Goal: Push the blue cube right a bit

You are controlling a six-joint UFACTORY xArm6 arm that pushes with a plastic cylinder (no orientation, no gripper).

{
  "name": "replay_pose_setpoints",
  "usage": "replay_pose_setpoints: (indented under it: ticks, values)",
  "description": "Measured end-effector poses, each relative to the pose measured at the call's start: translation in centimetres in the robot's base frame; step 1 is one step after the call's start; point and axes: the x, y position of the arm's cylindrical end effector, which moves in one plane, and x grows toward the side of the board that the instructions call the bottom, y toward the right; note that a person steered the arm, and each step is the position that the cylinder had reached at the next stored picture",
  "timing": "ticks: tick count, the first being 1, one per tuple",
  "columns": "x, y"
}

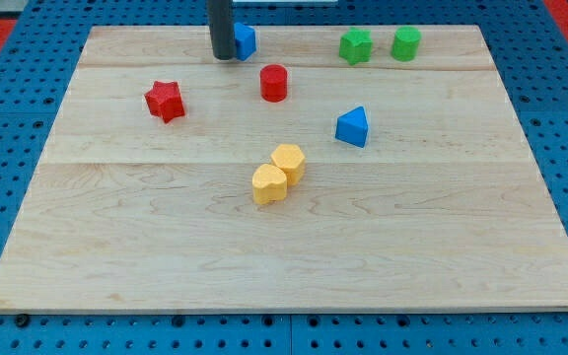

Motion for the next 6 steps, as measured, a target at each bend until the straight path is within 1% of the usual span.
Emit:
replay_pose_setpoints:
  ticks: [2, 3, 5, 6]
  values:
    - [-3.1, -3.5]
    - [-4.4, -1.8]
    - [-4.4, -0.4]
    - [-4.4, 2.2]
